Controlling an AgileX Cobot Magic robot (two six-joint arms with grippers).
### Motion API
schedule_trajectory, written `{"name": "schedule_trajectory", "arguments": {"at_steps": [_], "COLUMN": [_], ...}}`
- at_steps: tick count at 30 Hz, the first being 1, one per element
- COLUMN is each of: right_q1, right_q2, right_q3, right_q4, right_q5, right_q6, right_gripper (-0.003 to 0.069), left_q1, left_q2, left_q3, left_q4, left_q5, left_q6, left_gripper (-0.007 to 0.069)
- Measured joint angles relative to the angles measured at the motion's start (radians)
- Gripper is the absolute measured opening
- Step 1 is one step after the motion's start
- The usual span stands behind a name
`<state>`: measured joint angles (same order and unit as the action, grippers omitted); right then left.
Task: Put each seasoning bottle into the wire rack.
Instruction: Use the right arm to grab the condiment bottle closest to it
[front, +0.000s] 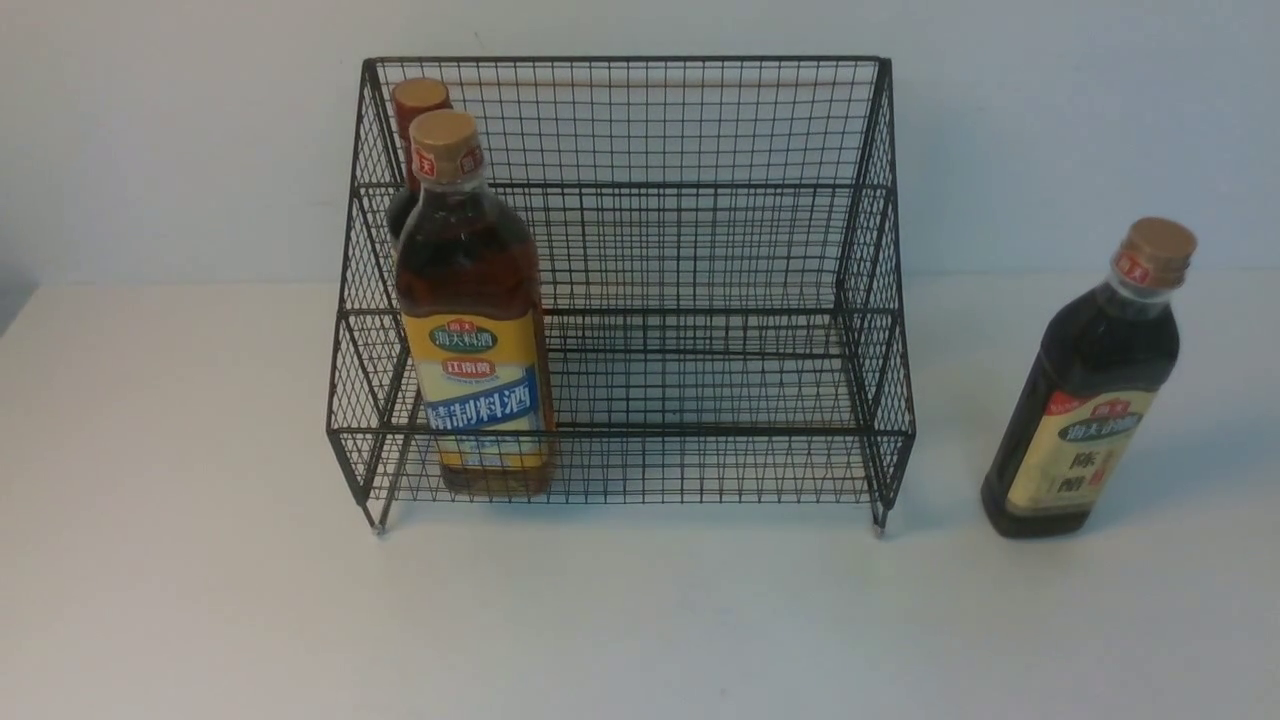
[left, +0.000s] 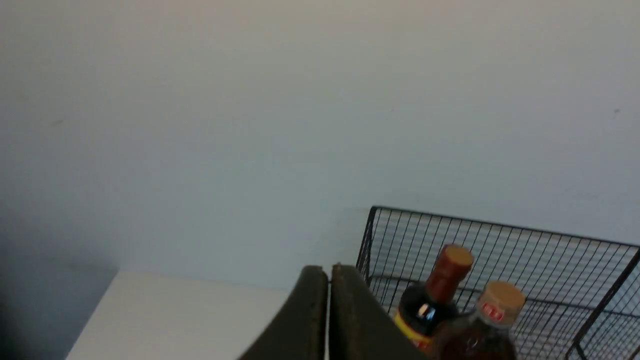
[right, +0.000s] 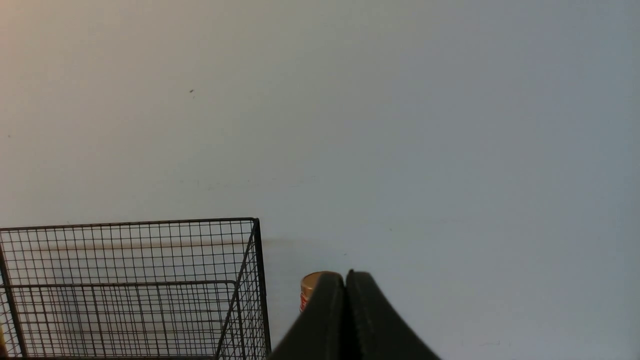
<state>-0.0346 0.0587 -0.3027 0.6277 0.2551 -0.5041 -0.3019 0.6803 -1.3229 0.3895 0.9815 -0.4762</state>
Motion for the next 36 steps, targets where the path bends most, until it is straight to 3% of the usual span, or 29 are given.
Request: {"name": "schedule_trajectory", "arguments": {"at_steps": [4,9,15,17,19,21,29,32,36], "right_q1": [0.0,0.0,0.0,0.0,0.0,0.0,0.0,0.0,0.0], "right_q2": [0.0,0.0,0.0,0.0,0.0,0.0,0.0,0.0,0.0], "right_q3": [0.0,0.0,0.0,0.0,0.0,0.0,0.0,0.0,0.0], "right_q4": [0.0,0.0,0.0,0.0,0.0,0.0,0.0,0.0,0.0], "right_q5": [0.008,0.013,0.015,0.015,0.016,0.017,0.02,0.025,0.032], "right_q6": [0.0,0.0,0.0,0.0,0.0,0.0,0.0,0.0,0.0], "right_gripper": [-0.001,-0.001,-0.001,-0.001,-0.001,-0.001,-0.001,-0.001,-0.001], "left_q1": [0.0,0.0,0.0,0.0,0.0,0.011,0.187,0.248,0.282], "left_q2": [-0.067,-0.098,-0.138,-0.207,-0.252,-0.367,-0.689,-0.691,-0.691], "left_q3": [0.001,0.001,0.073,0.214,0.302,0.524,1.177,1.334,1.352], "left_q4": [0.0,-0.003,-0.131,-0.208,-0.231,-0.253,-0.374,-0.4,-0.422], "left_q5": [0.093,0.104,0.028,-0.09,-0.17,-0.333,-0.686,-0.711,-0.649], "left_q6": [-0.001,0.058,0.339,0.476,0.534,0.609,0.643,0.644,0.637], "left_gripper": [-0.0005,-0.0005,-0.0005,-0.0005,-0.0005,-0.0005,-0.0005,-0.0005,-0.0005]}}
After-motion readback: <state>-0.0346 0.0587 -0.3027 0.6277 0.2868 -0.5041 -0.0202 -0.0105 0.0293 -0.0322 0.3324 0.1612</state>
